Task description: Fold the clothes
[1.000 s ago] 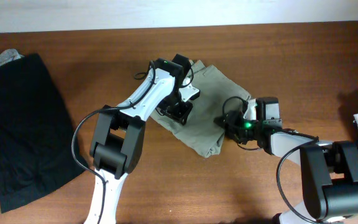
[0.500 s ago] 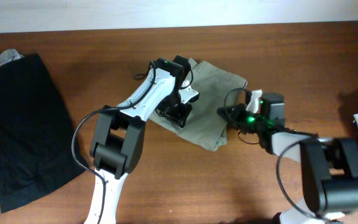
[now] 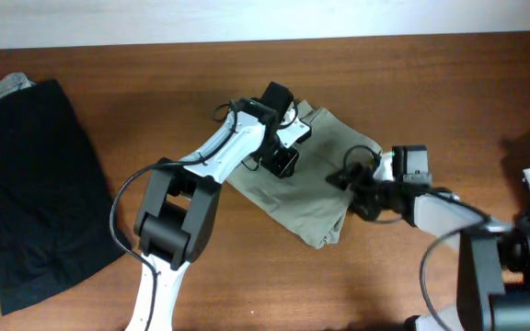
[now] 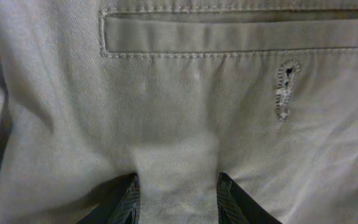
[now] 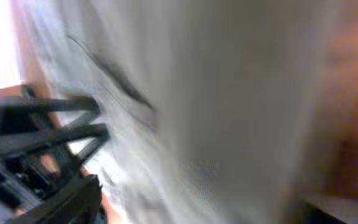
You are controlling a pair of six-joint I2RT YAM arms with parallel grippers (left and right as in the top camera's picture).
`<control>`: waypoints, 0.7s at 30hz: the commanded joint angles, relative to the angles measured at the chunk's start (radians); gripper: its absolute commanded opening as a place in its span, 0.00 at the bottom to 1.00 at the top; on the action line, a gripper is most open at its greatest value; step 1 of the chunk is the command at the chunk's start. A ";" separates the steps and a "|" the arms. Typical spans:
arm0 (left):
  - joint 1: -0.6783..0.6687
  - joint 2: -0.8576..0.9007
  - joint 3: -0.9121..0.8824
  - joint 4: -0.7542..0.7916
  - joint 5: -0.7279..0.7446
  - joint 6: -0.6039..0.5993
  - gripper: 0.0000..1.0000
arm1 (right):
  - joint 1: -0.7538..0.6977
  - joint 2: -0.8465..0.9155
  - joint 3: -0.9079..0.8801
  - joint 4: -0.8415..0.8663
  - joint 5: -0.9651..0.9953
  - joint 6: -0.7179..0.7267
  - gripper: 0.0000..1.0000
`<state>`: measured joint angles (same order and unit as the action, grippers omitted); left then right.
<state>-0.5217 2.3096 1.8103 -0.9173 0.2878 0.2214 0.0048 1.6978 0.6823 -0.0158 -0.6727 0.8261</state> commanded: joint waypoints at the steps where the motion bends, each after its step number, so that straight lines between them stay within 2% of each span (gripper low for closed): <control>1: -0.001 0.035 -0.046 -0.005 -0.022 0.011 0.40 | 0.016 0.214 -0.043 0.143 -0.083 0.047 0.68; 4: -0.001 0.035 -0.046 -0.004 -0.022 0.011 0.40 | 0.030 0.224 -0.043 0.184 -0.096 0.040 0.45; 5: -0.002 0.035 -0.046 -0.006 -0.022 0.011 0.40 | 0.037 0.224 -0.043 0.185 -0.108 0.035 0.34; 6: -0.002 0.035 -0.046 -0.015 -0.022 0.011 0.40 | 0.032 0.221 -0.043 0.187 -0.130 0.027 0.11; 7: -0.001 0.035 -0.046 -0.026 -0.022 0.011 0.40 | 0.019 0.209 -0.043 0.189 -0.146 0.020 0.04; 10: 0.005 0.035 -0.014 -0.073 -0.022 0.011 0.40 | -0.013 0.055 -0.043 0.188 -0.188 -0.053 0.04; 13: 0.074 0.035 0.264 -0.387 -0.048 0.012 0.39 | -0.014 -0.244 0.006 0.188 -0.139 -0.051 0.04; 14: 0.107 0.035 0.356 -0.459 -0.101 0.012 0.39 | -0.014 -0.306 0.042 0.188 -0.111 -0.047 0.04; 16: 0.179 0.035 0.451 -0.507 -0.146 0.012 0.39 | -0.029 -0.358 0.139 0.187 -0.063 -0.048 0.04; 19: 0.249 0.035 0.453 -0.543 -0.112 0.012 0.39 | -0.188 -0.351 0.256 0.138 -0.049 -0.048 0.04; 21: 0.259 0.035 0.453 -0.534 -0.109 0.012 0.39 | -0.379 -0.351 0.338 0.116 -0.085 -0.053 0.04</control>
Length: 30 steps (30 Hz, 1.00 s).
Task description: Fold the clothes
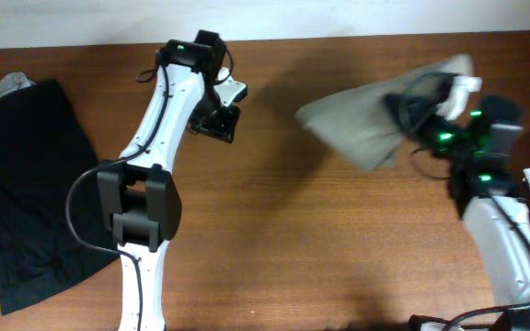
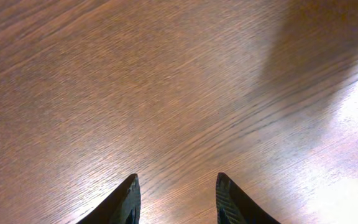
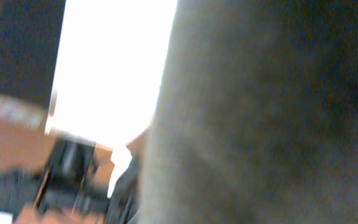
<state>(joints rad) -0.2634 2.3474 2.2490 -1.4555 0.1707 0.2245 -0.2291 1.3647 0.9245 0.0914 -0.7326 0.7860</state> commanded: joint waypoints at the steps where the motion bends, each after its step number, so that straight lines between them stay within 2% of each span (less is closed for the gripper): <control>1: -0.002 -0.003 0.014 0.010 0.008 0.009 0.39 | -0.251 -0.016 0.132 0.010 -0.046 -0.023 0.04; 4: -0.003 -0.003 0.014 0.011 0.009 0.009 0.39 | -0.497 0.024 0.189 0.072 -0.062 -0.031 0.04; 6: -0.010 -0.003 0.014 0.010 0.009 0.009 0.39 | -0.573 0.128 0.216 0.171 -0.072 -0.031 0.04; 10: -0.034 -0.003 0.014 -0.009 0.009 0.009 0.39 | -0.638 0.362 0.353 0.258 -0.138 -0.031 0.04; 13: -0.072 -0.003 0.014 -0.006 0.008 0.009 0.39 | -0.634 0.542 0.598 0.281 -0.370 -0.032 0.04; 16: -0.103 -0.003 0.014 -0.001 0.008 0.009 0.39 | -0.644 0.608 0.739 0.195 -0.383 0.010 0.04; 18: -0.116 -0.003 0.014 -0.005 0.008 0.008 0.39 | -0.689 0.622 0.748 0.153 -0.378 0.002 0.04; 21: -0.132 -0.003 0.014 -0.003 0.009 0.009 0.39 | -0.794 0.630 0.748 -0.050 -0.390 -0.269 0.04; 22: -0.134 -0.003 0.014 0.003 0.008 0.009 0.39 | -0.809 0.630 0.748 -0.074 -0.397 -0.312 0.04; 27: -0.140 -0.003 0.014 -0.004 0.009 0.009 0.39 | -0.807 0.630 0.748 -0.119 -0.372 -0.315 0.04; 29: -0.142 -0.003 0.014 -0.006 0.009 0.009 0.39 | -0.867 0.630 0.748 -0.296 -0.369 -0.399 0.04; 30: -0.142 -0.003 0.014 0.001 0.009 0.009 0.39 | -0.901 0.630 0.748 -0.459 -0.298 -0.486 0.04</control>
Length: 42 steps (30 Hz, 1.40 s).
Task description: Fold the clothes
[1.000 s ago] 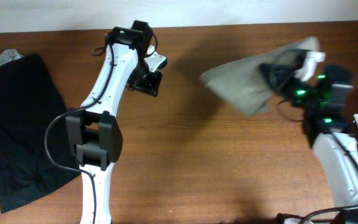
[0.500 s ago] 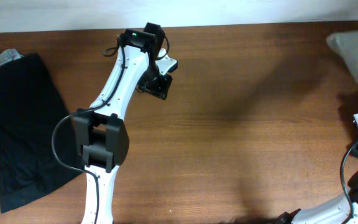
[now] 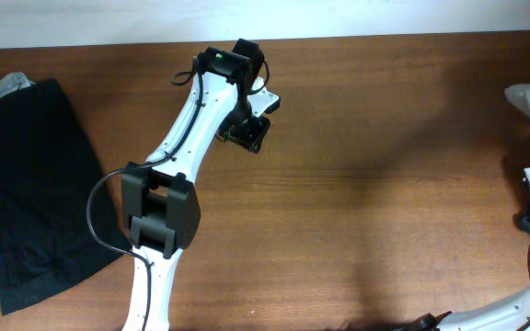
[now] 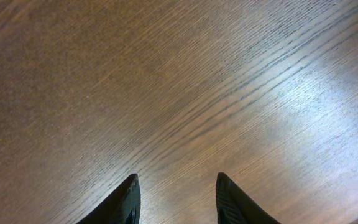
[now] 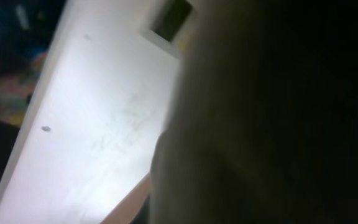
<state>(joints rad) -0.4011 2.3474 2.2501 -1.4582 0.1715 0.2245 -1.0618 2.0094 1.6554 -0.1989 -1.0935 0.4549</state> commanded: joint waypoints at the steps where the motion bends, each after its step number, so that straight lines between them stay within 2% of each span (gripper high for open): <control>1: -0.004 -0.003 0.013 0.007 0.008 0.009 0.39 | -0.100 -0.015 0.018 -0.285 0.133 -0.229 0.04; 2: -0.004 -0.003 0.013 0.006 0.008 0.009 0.39 | -0.129 -0.015 0.018 -0.360 0.190 -0.290 0.05; 4: -0.004 -0.003 0.013 0.007 0.007 0.009 0.39 | -0.171 -0.015 0.018 -0.430 0.258 -0.294 0.05; 6: -0.004 -0.003 0.013 0.007 0.007 0.009 0.39 | -0.196 -0.015 0.018 -0.542 0.458 -0.294 0.16; 7: -0.004 -0.003 0.013 0.011 0.008 0.009 0.39 | -0.196 -0.015 0.018 -0.585 0.546 -0.282 0.16; 8: -0.004 -0.003 0.013 0.020 0.008 0.009 0.39 | -0.195 -0.015 0.018 -0.636 0.658 -0.178 0.43; 9: -0.004 -0.003 0.013 0.024 0.007 0.009 0.40 | -0.196 -0.015 0.018 -0.656 0.681 -0.125 0.61; 11: -0.004 -0.003 0.013 0.016 0.007 0.009 0.40 | -0.197 -0.033 0.039 -0.704 0.686 -0.075 0.67; 12: -0.004 -0.003 0.013 0.009 0.007 0.009 0.44 | -0.203 -0.066 0.068 -0.741 0.748 -0.067 0.70; 14: -0.004 -0.003 0.013 0.001 0.006 0.009 0.44 | -0.214 -0.128 0.117 -0.764 0.751 -0.027 0.70; 15: -0.004 -0.003 0.013 0.003 0.006 0.009 0.44 | -0.210 -0.163 0.145 -0.773 0.660 -0.026 0.58; 16: -0.004 -0.003 0.013 0.005 -0.002 0.009 0.45 | -0.192 -0.200 0.168 -0.797 0.550 -0.026 0.40; 17: -0.004 -0.003 0.013 0.002 -0.016 0.009 0.45 | -0.167 -0.226 0.168 -0.798 0.519 -0.019 0.21; 19: -0.004 -0.003 0.013 0.003 -0.015 0.009 0.45 | -0.119 -0.229 0.166 -0.780 0.554 -0.029 0.10; 20: -0.004 -0.003 0.013 0.002 -0.015 0.009 0.45 | -0.069 -0.185 0.160 -0.750 0.741 -0.031 0.07; 22: -0.002 -0.003 0.013 -0.010 -0.016 0.009 0.45 | -0.050 -0.094 0.160 -0.735 0.863 -0.031 0.07; 24: 0.015 -0.003 0.016 -0.047 -0.038 0.008 0.44 | -0.085 0.038 0.160 -0.827 0.987 -0.031 0.05; 25: 0.024 -0.003 0.026 -0.072 -0.038 0.001 0.43 | -0.116 0.060 0.160 -0.860 0.989 -0.031 0.04; 26: 0.055 -0.003 0.073 -0.140 -0.038 -0.009 0.36 | -0.154 0.051 0.163 -0.860 0.908 -0.031 0.04; 28: 0.117 -0.005 0.199 -0.207 -0.037 -0.069 0.34 | -0.199 -0.002 0.163 -0.820 0.636 -0.031 0.05; 30: 0.197 -0.016 0.351 -0.230 -0.018 -0.108 0.36 | -0.181 -0.110 0.164 -0.757 0.425 -0.031 0.11; 31: 0.243 -0.054 0.392 -0.230 -0.004 -0.124 0.36 | -0.142 -0.168 0.164 -0.726 0.332 -0.036 0.16; 32: 0.292 -0.109 0.393 -0.230 -0.004 -0.124 0.36 | -0.072 -0.240 0.164 -0.697 0.231 -0.084 0.25; 34: 0.374 -0.218 0.393 -0.230 -0.005 -0.126 0.36 | 0.108 -0.372 0.163 -0.703 0.230 -0.210 0.38; 37: 0.396 -0.347 0.386 -0.230 -0.042 -0.122 0.37 | 0.380 -0.531 0.163 -0.854 0.361 -0.338 0.46; 40: 0.377 -0.473 0.308 -0.230 -0.042 -0.123 0.47 | 0.665 -0.622 0.163 -1.023 0.485 -0.441 0.55; 41: 0.371 -0.516 0.248 -0.230 -0.042 -0.123 0.57 | 0.752 -0.634 0.163 -1.059 0.512 -0.441 0.58; 42: 0.369 -0.563 0.167 -0.230 -0.042 -0.124 0.99 | 0.840 -0.633 0.163 -1.108 0.516 -0.440 0.80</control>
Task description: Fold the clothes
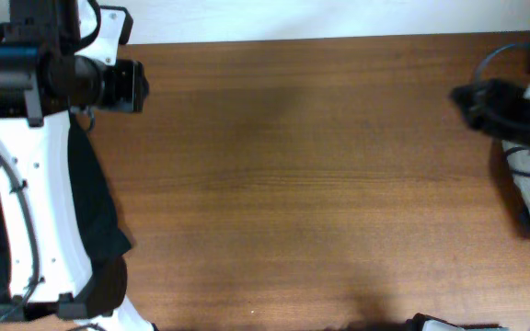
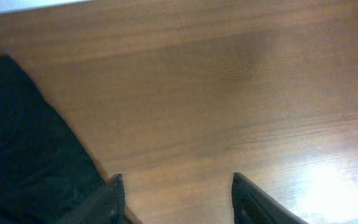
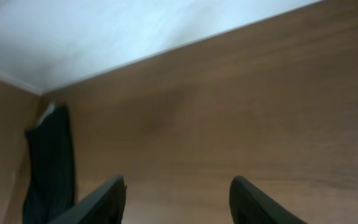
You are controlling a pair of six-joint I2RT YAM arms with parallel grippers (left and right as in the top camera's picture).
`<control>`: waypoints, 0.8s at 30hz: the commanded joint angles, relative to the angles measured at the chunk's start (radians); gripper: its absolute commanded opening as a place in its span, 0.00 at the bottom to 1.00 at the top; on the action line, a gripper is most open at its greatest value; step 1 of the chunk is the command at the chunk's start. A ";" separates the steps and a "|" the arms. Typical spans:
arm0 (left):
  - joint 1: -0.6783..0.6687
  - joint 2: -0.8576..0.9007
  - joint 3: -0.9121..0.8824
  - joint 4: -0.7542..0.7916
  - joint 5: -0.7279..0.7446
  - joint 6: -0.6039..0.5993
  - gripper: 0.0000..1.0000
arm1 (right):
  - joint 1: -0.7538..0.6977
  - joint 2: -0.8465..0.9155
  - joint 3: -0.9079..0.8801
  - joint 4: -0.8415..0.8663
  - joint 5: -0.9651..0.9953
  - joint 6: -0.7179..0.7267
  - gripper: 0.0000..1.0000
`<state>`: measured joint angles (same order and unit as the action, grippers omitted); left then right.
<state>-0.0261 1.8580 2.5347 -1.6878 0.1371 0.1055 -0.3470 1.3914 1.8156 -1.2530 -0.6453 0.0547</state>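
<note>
A black garment (image 2: 23, 143) lies spread at the table's left end. In the overhead view my left arm covers most of the black garment (image 1: 97, 216). My left gripper (image 2: 176, 199) hangs open just right of its edge, with nothing between the fingers. A pale khaki garment lies bunched at the right edge, cut off by the frame. My right gripper (image 3: 178, 198) is open and empty above bare wood and faces left. The black garment (image 3: 48, 162) is far off in its view. My right arm (image 1: 497, 101) is dark at the far right.
The brown wooden table (image 1: 302, 184) runs between the two garments. A white wall strip (image 1: 293, 17) borders its back edge. My left arm's white links (image 1: 26, 184) sit high and fill the left side of the overhead view.
My left gripper was over the back middle of the table and is now at the far left by the black garment. My right gripper has let go of the khaki garment, which lies at the right edge.
Both grippers were first at the folded khaki garment in the table's middle. Then the right one held it raised at the back right, and the left was over bare wood. Then the khaki was at the right edge. Now it lies there, released.
</note>
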 commanded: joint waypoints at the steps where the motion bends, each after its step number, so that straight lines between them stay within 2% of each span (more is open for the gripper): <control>1: -0.007 -0.091 -0.168 0.000 -0.006 -0.005 0.99 | 0.179 -0.011 0.003 -0.088 0.089 -0.040 0.99; 3: -0.006 -0.093 -0.257 0.008 -0.007 -0.004 0.99 | 0.304 0.002 0.003 -0.144 0.326 -0.012 0.99; 7: -0.006 -0.092 -0.298 0.033 -0.007 -0.003 0.99 | 0.392 0.003 0.003 -0.166 0.717 0.082 0.99; 10: -0.006 -0.092 -0.298 0.033 -0.007 -0.004 0.99 | 0.393 0.003 0.003 -0.108 0.762 0.082 0.99; 16: -0.006 -0.092 -0.298 0.033 -0.007 -0.004 1.00 | 0.393 0.003 0.002 -0.124 0.763 0.081 0.99; 18: -0.006 -0.092 -0.298 0.033 -0.007 -0.003 0.99 | 0.393 -0.006 0.003 -0.087 0.769 -0.045 0.99; 20: -0.006 -0.092 -0.298 0.033 -0.007 -0.003 0.99 | 0.393 -0.039 0.003 -0.065 0.742 -0.090 0.99; 22: -0.006 -0.092 -0.298 0.033 -0.007 -0.004 0.99 | 0.393 -0.119 -0.042 0.108 0.685 -0.212 0.99; 24: -0.006 -0.092 -0.298 0.033 -0.007 -0.004 0.99 | 0.392 -0.289 -0.288 0.374 0.683 -0.231 0.98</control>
<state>-0.0280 1.7767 2.2414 -1.6550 0.1356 0.1043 0.0357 1.2324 1.7020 -1.0092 0.0525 -0.1303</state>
